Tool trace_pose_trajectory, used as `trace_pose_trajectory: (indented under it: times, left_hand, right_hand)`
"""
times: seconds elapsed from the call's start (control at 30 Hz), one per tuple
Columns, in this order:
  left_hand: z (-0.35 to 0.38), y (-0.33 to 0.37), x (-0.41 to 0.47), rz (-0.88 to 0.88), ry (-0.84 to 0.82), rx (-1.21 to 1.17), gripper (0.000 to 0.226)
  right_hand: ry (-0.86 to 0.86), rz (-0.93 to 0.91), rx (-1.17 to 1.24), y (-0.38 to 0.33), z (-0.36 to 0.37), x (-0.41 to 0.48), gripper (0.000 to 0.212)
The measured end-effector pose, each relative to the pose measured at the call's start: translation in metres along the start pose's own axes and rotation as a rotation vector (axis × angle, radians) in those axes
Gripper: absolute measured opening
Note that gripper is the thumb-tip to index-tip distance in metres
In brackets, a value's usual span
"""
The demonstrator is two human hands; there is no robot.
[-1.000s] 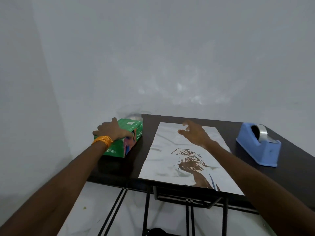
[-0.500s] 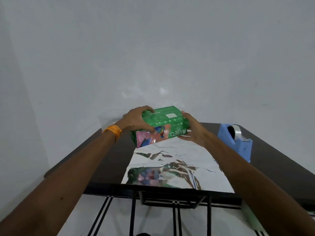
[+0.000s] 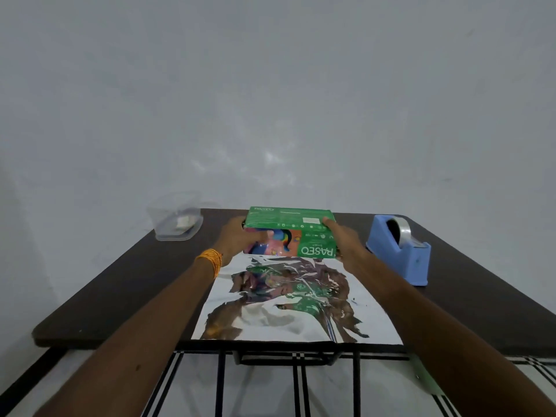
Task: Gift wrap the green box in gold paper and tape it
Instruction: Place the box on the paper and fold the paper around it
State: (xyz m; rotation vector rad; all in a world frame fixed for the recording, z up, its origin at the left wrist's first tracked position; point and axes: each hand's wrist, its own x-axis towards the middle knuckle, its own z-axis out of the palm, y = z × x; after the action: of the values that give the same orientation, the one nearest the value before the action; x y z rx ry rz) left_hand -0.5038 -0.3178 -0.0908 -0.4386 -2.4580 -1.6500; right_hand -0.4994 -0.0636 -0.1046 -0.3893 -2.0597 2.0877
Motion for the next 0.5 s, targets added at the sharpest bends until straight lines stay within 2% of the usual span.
trace_pose_trajectory:
  times: [0.13, 0.27, 0.33, 0.5]
  left_hand:
    - [0.01, -0.013, 0.004, -0.02, 0.029, 0.0, 0.024]
    - [0.015, -0.026, 0.01, -0.041, 0.04, 0.02, 0.03]
    - [0.017, -0.03, 0.01, -0.04, 0.051, 0.017, 0.026]
    - [0.024, -0.03, 0.008, -0.009, 0.063, 0.046, 0.013]
  right_hand:
    - [0.015, 0.027, -0.077, 0.013, -0.005, 0.009, 0.062]
    - [0.001, 0.018, -0.098, 0.012, -0.007, 0.007, 0.045]
    - [0.002, 0.011, -0.101, 0.012, -0.007, 0.011, 0.043]
    - [0.018, 0.034, -0.141, 0.022, -0.008, 0.023, 0.068]
